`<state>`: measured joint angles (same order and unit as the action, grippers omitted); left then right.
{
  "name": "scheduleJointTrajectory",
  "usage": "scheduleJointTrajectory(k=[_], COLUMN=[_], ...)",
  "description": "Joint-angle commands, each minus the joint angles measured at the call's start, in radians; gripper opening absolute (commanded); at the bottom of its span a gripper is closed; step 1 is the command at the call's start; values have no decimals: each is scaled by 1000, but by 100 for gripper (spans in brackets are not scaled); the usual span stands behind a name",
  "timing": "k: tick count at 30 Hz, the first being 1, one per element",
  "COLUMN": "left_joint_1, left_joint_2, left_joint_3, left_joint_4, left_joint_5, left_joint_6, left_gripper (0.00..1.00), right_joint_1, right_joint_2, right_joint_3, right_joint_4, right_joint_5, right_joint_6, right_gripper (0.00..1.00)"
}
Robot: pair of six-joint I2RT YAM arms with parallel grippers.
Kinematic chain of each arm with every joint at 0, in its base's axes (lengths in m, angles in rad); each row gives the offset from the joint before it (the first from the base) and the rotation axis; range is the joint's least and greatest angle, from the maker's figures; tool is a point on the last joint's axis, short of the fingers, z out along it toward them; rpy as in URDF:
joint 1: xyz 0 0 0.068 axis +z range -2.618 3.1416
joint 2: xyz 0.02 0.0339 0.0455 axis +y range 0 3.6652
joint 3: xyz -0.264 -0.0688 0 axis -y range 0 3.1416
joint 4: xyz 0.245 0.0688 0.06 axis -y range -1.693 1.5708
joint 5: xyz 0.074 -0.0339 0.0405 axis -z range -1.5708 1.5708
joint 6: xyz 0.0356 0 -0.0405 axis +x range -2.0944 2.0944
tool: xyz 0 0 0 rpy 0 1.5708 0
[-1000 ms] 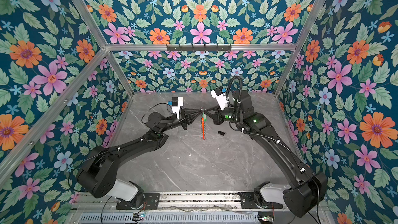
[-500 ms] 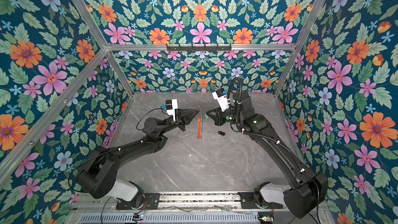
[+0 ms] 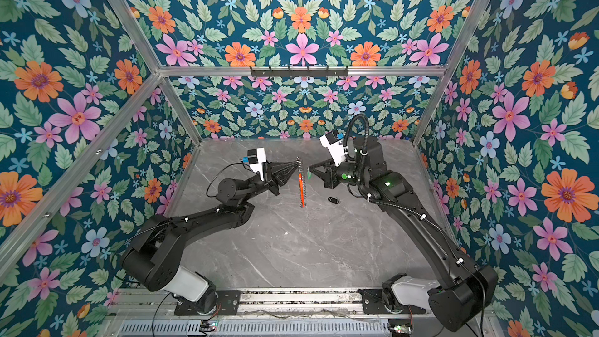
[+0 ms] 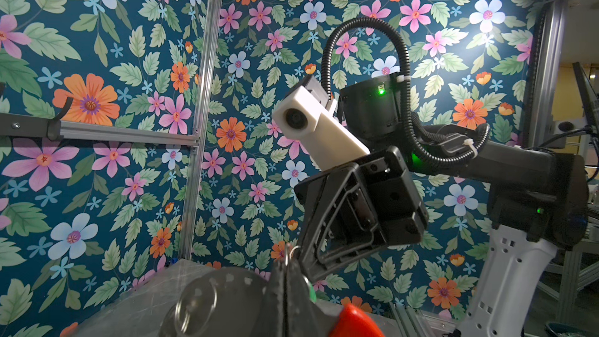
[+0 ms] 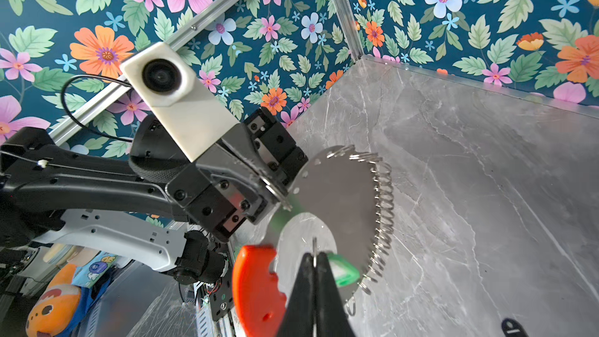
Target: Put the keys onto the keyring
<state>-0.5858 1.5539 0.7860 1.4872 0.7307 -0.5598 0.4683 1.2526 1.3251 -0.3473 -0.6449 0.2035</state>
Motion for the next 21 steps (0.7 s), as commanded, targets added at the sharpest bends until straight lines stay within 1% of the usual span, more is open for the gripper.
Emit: scheduleJointTrajectory(k=[1, 7, 21], left_joint_1=[-3, -9, -16], left_joint_2=[6, 15, 16], left_joint_3=[9, 25, 36], left_joint_4=[37, 28, 25], left_joint_5=[-5, 4, 18], left_joint_6=[-6, -6, -2], left_gripper=[0, 0, 0], right_joint_1=[1, 3, 3], right_joint_2=[4, 15, 51], right_joint_3=[16, 40, 81], right_joint_4=[33, 33, 18], right_joint_5=[-53, -73, -78], right_joint_6=[4, 8, 14], right_gripper=[0, 0, 0])
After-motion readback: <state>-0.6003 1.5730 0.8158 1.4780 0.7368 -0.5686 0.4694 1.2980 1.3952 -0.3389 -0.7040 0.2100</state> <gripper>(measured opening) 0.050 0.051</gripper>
